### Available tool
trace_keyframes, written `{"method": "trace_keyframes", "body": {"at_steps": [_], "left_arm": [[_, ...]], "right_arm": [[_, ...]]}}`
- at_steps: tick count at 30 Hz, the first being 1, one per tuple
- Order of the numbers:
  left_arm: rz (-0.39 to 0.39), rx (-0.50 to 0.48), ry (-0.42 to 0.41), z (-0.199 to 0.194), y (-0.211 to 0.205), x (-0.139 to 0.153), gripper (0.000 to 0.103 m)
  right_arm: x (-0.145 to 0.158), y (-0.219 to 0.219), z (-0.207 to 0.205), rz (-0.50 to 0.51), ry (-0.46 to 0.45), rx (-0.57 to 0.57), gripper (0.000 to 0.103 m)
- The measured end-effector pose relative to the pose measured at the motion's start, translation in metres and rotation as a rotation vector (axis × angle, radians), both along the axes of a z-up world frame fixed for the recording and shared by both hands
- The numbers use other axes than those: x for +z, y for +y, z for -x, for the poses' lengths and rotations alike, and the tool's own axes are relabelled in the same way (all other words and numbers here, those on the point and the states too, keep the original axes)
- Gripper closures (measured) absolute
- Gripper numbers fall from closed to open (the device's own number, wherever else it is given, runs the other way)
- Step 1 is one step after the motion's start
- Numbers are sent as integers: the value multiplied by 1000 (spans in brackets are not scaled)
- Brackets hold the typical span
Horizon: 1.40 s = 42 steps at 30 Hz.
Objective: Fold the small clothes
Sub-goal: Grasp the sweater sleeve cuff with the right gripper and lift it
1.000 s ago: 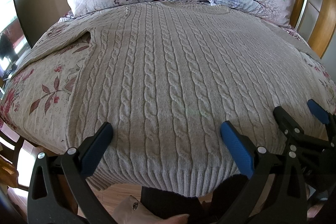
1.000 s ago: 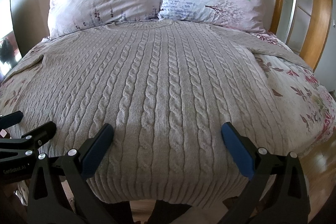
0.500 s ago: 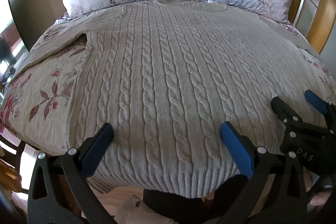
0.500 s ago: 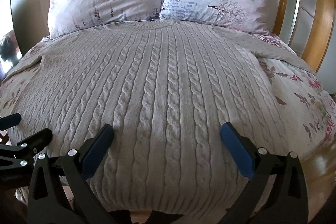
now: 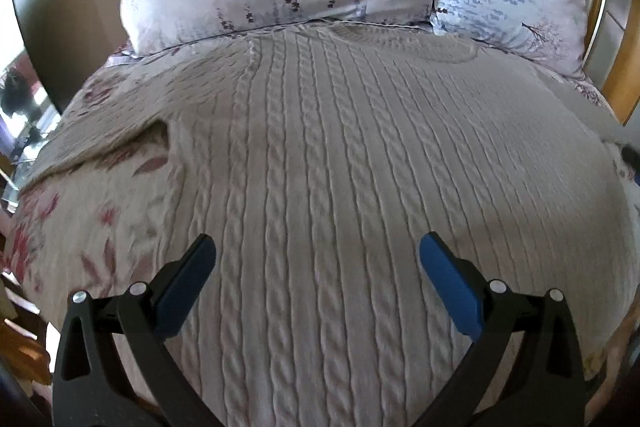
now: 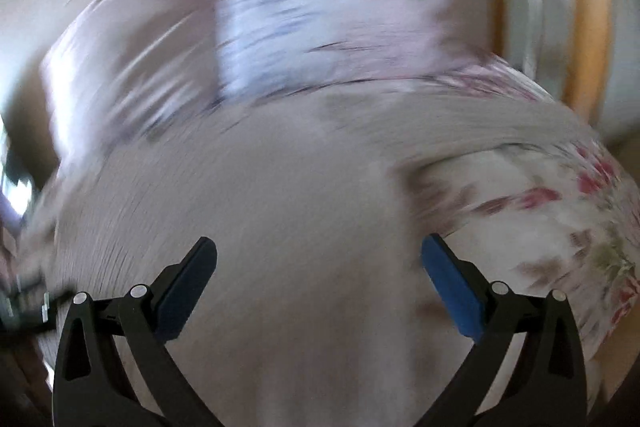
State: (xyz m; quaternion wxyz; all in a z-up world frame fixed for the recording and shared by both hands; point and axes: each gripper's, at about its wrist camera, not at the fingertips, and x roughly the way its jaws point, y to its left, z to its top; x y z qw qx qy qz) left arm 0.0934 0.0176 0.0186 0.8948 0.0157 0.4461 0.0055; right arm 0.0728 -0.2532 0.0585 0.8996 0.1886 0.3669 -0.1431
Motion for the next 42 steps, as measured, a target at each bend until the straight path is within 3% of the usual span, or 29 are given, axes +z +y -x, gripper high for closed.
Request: {"method": "trace_keyframes", "body": {"at_steps": [1, 3, 7, 12, 23, 25, 26, 29, 34, 38, 42], "left_arm": [[20, -9, -3, -5, 2, 1, 2], [100, -42, -27, -12, 6, 3, 2], [233, -73, -83, -23, 13, 8, 2], [237, -78, -127, -37, 9, 14, 2], [250, -93, -82, -60, 8, 5, 2], [255, -91, -78, -61, 10, 5, 2], [263, -87, -77, -61, 12, 5, 2], [306, -75, -73, -62, 19, 5, 2], [395, -56, -57, -63, 32, 5, 2], [404, -62, -74, -61, 35, 8, 2], [430, -73, -85, -57, 37, 11, 2]], "right_arm": [[1, -24, -3, -37, -2, -56, 3], [-3, -77, -7, -125, 8, -181, 20], [-21, -163, -1, -306, -1, -391, 37], [-39, -224, 9, -413, -22, -527, 53], [-43, -261, 3, -371, -45, -651, 70], [-42, -262, -1, -313, -15, -659, 76], [-41, -261, -3, -288, 2, -661, 86], [-33, -251, -14, -181, 34, -636, 94], [17, -193, -40, 34, -51, -462, 94], [50, -113, -70, 112, -120, -201, 94], [39, -6, -105, 117, -77, 142, 94]]}}
